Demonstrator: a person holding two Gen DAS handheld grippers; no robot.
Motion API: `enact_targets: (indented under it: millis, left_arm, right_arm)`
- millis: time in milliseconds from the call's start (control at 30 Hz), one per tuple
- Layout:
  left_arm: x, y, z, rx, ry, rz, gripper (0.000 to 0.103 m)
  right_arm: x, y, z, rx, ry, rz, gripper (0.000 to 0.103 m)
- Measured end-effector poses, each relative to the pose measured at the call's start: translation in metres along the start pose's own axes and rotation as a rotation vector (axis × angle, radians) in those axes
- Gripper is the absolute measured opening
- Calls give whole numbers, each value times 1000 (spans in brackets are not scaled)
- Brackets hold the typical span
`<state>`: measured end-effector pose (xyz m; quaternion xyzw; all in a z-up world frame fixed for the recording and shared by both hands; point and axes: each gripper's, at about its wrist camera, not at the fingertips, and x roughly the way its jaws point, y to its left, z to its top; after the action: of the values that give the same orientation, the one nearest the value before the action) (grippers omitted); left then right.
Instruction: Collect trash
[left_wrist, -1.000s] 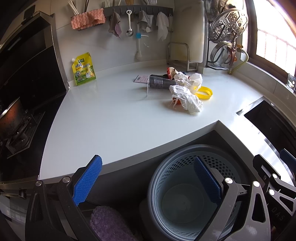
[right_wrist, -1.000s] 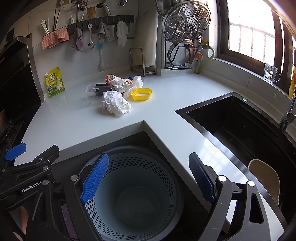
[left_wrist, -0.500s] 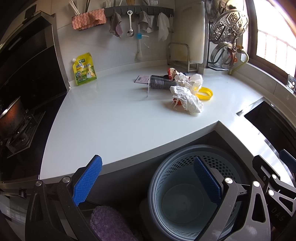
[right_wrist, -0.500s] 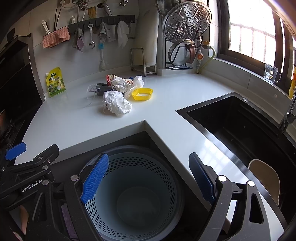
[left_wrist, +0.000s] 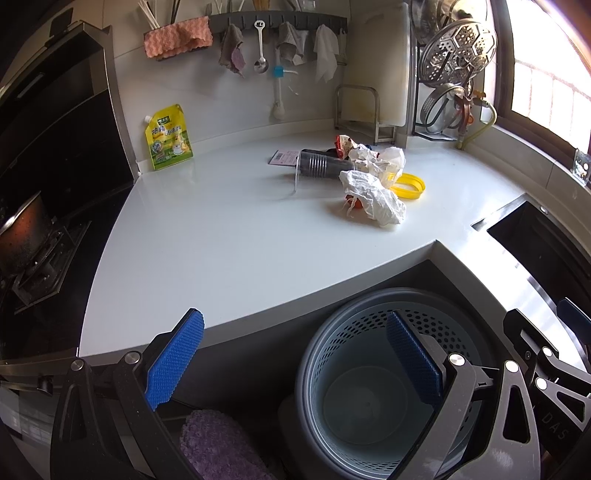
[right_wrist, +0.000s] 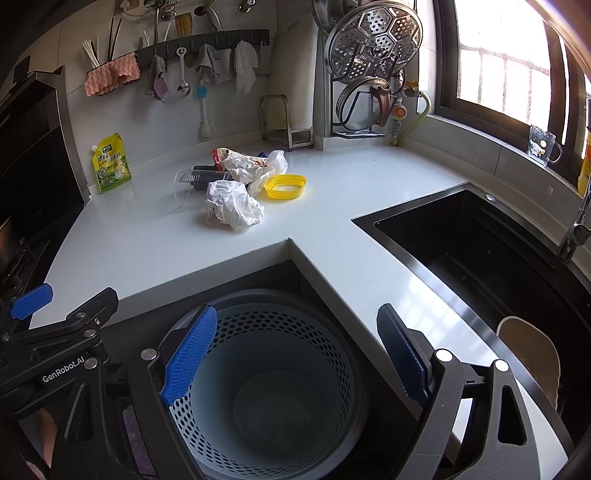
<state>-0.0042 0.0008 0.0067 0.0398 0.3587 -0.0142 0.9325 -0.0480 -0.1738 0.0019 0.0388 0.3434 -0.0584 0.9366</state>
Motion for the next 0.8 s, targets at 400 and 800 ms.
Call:
enact_targets:
  millis: [400,800]
  left_arm:
    - [1,2,-1,-4,5,0,97]
    - [19,0,-5,-18,32,10,97]
  right_arm:
    - [2,1,-2,3,6,5,84]
    - [20,-6,-6,8,29,25,84]
